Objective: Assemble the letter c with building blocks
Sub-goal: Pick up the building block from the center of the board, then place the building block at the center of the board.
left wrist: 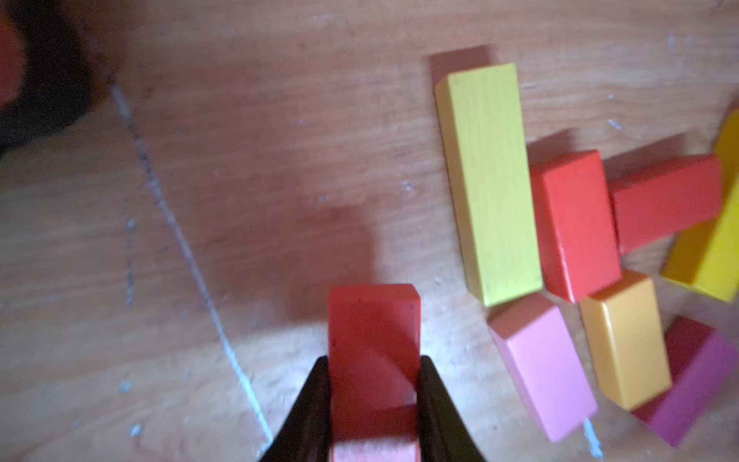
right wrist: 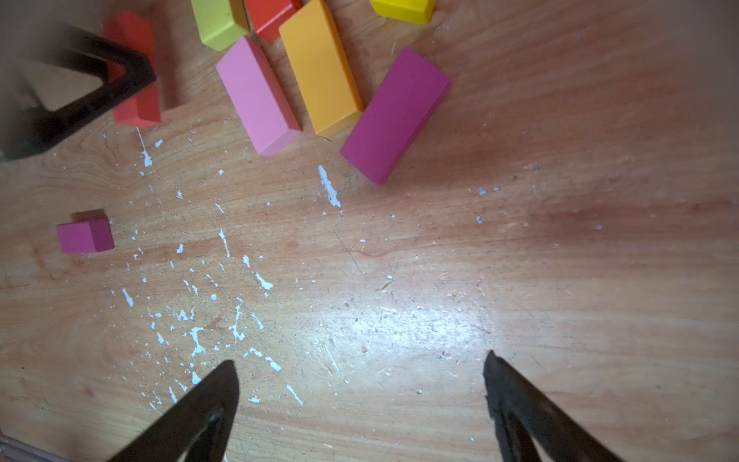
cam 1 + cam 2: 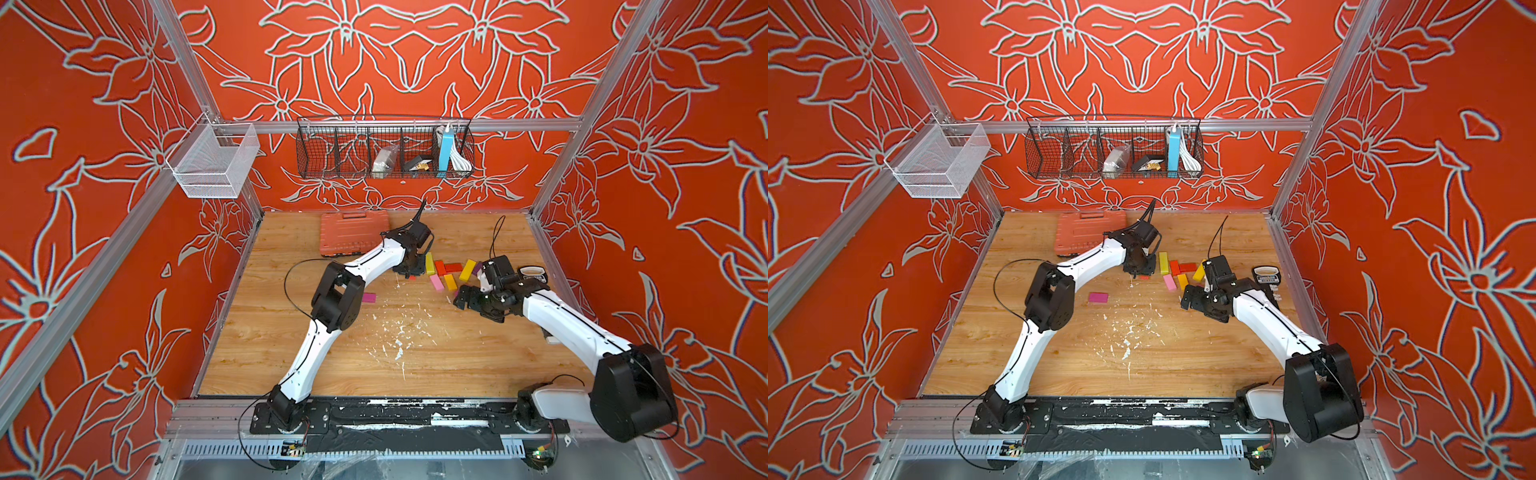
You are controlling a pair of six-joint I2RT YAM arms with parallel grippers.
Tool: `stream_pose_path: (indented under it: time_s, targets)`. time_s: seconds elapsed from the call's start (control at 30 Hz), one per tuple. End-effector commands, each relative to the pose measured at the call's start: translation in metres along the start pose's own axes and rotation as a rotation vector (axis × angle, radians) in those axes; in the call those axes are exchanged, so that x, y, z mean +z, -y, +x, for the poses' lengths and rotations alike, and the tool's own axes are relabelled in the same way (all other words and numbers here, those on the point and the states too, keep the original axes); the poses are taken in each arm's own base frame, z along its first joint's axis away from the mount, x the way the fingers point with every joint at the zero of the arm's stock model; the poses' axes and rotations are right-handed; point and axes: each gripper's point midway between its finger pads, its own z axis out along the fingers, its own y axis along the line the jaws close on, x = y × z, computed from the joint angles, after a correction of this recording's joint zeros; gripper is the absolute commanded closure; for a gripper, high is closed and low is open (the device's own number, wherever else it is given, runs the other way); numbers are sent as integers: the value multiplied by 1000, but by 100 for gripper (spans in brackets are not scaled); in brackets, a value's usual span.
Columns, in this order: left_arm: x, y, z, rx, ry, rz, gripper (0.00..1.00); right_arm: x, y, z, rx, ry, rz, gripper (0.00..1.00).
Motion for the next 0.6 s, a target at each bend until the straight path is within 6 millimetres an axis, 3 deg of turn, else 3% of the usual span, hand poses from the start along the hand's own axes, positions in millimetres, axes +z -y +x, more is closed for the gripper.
stream_pose_path:
  time_s: [0.0, 0.1, 0.23, 0.57]
  targets:
    - [-59, 9, -10, -78, 109, 74, 77, -7, 6, 7, 0, 1, 6, 2]
    - [-81, -8, 9, -145, 120, 58, 78, -13, -3, 9, -19, 10, -46, 2]
    - [-103, -46, 34, -277, 137, 10, 78, -14, -18, 13, -30, 16, -116, 2]
    - [-123, -154, 85, -710, 123, -71, 77, 5, -75, 28, -139, -27, -171, 3]
